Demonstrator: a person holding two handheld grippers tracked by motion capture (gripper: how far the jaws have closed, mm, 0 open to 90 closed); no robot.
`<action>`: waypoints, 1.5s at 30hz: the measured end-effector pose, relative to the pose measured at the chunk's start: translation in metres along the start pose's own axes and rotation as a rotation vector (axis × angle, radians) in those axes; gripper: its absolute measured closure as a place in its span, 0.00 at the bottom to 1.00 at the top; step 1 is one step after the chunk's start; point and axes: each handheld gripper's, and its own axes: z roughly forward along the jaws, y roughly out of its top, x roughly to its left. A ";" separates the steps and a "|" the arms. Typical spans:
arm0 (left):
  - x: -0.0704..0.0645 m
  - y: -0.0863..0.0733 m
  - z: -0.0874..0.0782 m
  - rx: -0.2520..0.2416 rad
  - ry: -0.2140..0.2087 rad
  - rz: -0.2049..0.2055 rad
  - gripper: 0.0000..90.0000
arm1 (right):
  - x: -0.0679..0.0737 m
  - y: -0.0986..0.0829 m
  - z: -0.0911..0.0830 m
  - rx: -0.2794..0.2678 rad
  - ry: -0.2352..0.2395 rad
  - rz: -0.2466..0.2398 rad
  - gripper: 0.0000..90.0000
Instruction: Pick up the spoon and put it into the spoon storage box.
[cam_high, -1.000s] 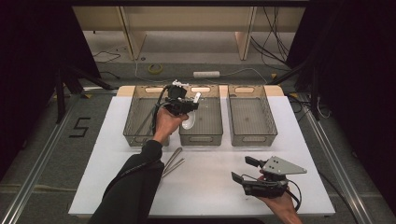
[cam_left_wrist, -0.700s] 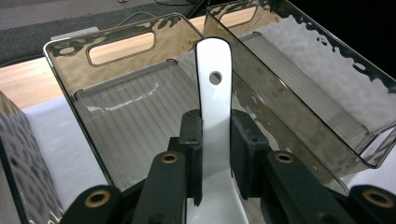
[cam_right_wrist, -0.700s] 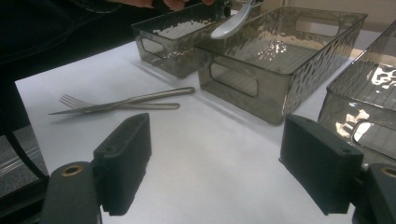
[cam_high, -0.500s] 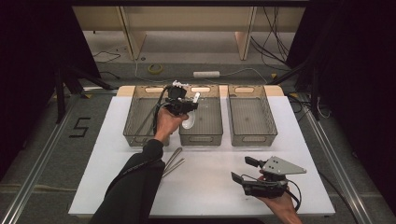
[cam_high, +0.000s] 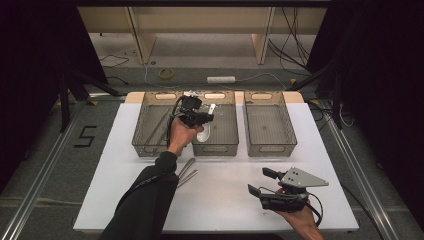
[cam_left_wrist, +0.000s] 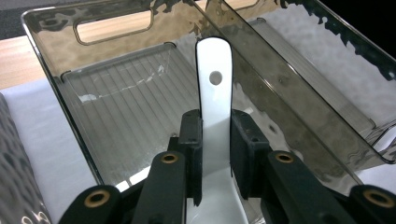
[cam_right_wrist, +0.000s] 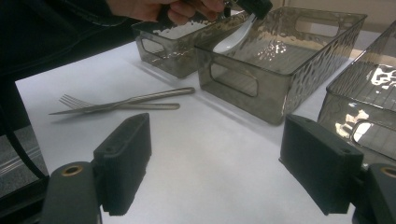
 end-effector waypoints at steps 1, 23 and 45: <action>0.000 -0.001 0.001 -0.001 0.000 -0.003 0.83 | 0.000 0.000 0.000 0.000 0.000 -0.001 0.28; -0.006 -0.005 -0.041 0.087 -0.041 0.001 0.35 | 0.000 0.000 0.000 0.000 -0.003 0.001 0.28; 0.010 -0.050 -0.101 0.142 -0.033 0.014 0.23 | 0.001 0.000 0.000 0.001 -0.006 -0.007 0.28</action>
